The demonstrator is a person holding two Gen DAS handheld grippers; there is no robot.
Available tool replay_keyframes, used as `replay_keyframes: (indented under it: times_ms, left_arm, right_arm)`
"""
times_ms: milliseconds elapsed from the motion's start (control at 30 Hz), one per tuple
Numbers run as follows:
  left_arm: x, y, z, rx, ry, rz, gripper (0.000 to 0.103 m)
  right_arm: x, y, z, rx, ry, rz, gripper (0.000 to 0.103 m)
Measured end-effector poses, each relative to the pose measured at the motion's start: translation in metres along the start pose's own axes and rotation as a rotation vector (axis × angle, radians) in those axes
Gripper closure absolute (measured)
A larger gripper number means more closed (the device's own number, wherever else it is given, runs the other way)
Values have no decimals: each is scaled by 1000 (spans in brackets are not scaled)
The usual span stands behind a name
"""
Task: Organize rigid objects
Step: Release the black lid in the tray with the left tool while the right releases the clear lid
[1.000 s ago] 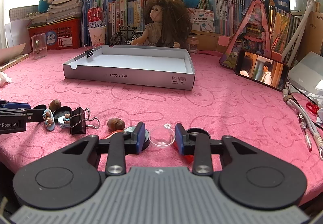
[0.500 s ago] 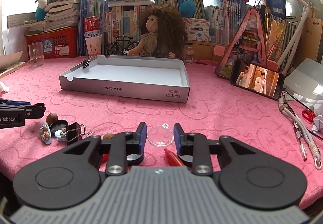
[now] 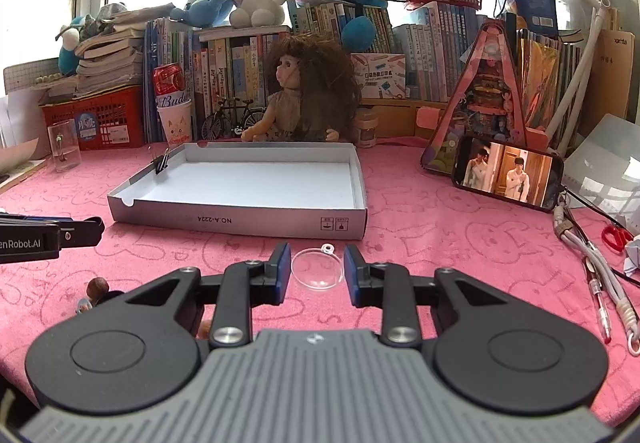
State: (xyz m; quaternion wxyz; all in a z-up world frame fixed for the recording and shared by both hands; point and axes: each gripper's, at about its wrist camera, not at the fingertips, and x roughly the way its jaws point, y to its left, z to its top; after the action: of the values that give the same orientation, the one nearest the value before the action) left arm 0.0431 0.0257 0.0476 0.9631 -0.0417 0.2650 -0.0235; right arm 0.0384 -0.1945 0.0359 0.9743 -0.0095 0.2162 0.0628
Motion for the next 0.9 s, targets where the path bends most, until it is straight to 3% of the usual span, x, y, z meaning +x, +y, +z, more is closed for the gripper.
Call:
replay_keyframes:
  times_ms: [367,800,900]
  left_arm:
    - [29,0,29,-32,22,-29,74]
    - [94,7,75,-85,76,-53,74]
    - [118,9,84,-118,122,-71,74]
  right_arm:
    - [30,-13,26,88,28,54,70]
    - [90,-21,66,152,87,131,70]
    - [107,-22,73,156,103,142,70]
